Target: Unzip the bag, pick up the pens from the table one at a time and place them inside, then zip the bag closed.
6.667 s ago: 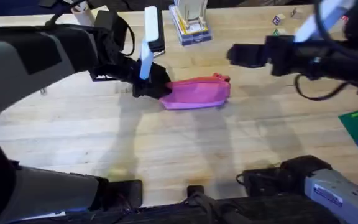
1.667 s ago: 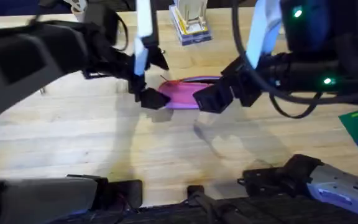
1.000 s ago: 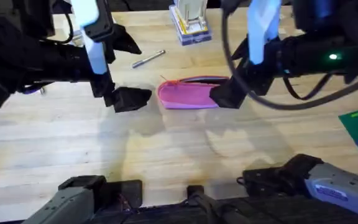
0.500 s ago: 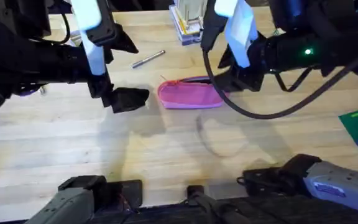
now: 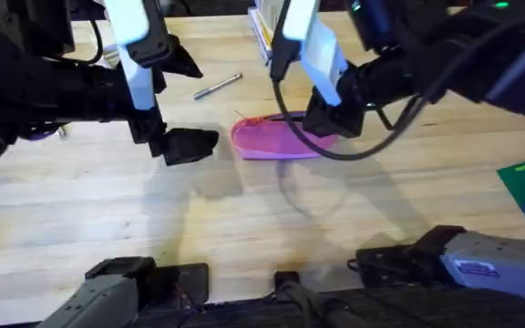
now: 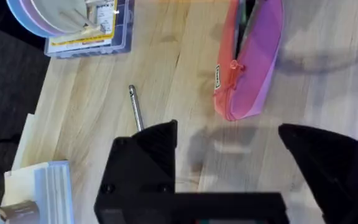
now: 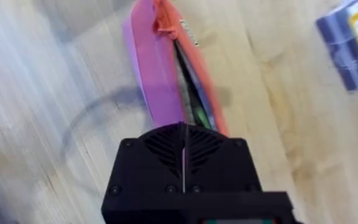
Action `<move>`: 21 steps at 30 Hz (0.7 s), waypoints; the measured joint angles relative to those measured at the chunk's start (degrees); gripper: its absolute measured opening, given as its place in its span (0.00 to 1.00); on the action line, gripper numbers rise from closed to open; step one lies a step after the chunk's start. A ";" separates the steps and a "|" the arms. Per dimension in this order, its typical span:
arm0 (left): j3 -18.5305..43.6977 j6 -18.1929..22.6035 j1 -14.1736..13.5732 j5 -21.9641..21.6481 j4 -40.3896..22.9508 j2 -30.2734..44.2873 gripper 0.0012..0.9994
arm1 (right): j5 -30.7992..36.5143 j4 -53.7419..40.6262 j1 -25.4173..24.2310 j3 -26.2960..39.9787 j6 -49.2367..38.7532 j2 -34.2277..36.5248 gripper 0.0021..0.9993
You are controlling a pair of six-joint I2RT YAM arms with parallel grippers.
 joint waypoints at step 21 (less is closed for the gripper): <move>0.00 0.00 0.00 0.00 0.00 0.00 0.99 | -0.72 6.64 -0.02 0.02 -0.44 6.66 0.03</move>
